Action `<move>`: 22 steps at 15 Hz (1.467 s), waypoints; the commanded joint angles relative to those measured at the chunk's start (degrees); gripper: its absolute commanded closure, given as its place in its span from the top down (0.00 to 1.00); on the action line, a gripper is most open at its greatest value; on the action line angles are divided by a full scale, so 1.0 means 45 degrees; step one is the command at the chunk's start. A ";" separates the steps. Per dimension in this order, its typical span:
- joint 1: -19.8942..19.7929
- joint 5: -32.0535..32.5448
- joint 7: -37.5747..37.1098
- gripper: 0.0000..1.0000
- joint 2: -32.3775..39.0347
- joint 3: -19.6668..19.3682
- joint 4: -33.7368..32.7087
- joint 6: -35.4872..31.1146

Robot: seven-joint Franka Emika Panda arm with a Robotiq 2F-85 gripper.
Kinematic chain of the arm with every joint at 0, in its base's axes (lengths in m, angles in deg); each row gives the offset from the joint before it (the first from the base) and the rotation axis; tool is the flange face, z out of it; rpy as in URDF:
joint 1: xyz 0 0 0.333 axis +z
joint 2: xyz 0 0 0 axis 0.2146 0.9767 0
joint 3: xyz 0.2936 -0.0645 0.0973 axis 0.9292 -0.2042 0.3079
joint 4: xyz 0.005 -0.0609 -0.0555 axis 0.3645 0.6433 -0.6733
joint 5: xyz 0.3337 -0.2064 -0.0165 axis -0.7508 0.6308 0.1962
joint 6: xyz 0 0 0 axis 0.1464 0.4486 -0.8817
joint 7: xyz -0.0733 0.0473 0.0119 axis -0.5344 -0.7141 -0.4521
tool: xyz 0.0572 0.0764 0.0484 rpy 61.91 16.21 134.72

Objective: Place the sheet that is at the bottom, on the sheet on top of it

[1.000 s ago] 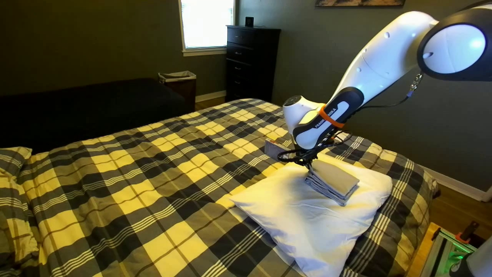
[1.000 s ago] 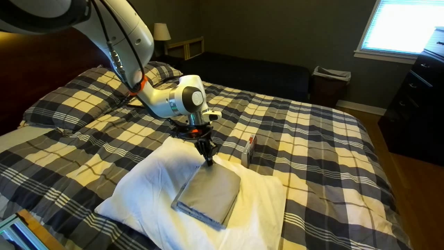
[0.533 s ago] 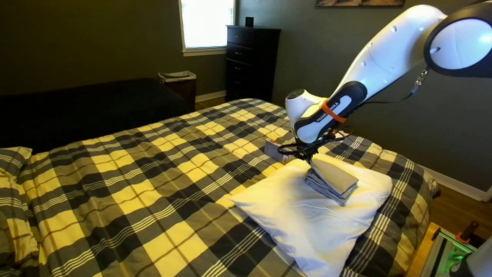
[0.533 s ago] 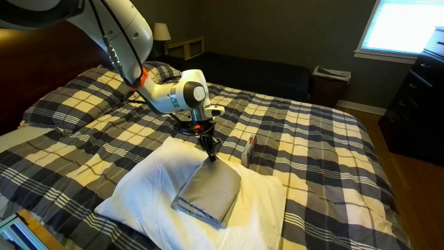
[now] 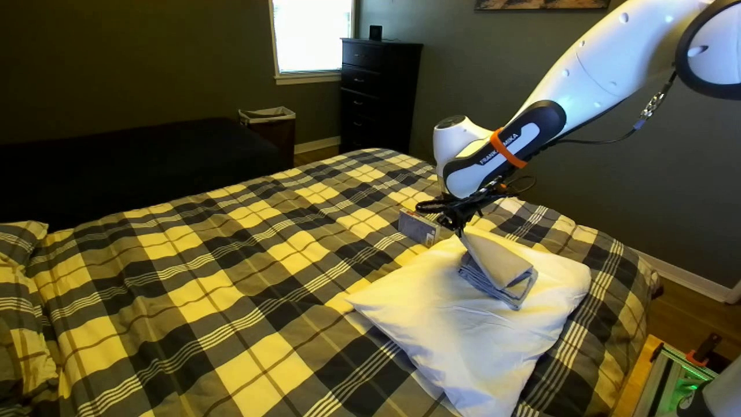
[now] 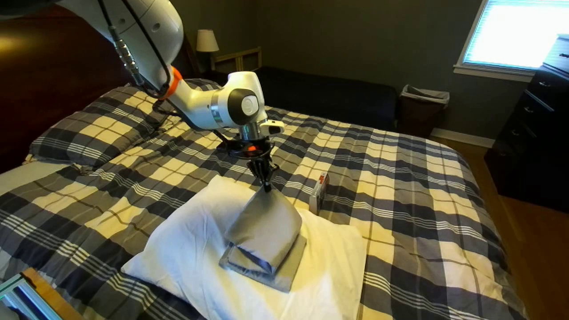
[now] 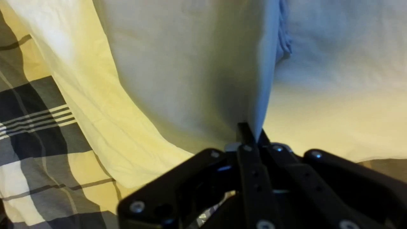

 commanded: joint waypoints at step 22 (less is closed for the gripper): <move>-0.0837 0.0049 0.1570 0.01 -0.0512 -0.0122 0.0329 0.1615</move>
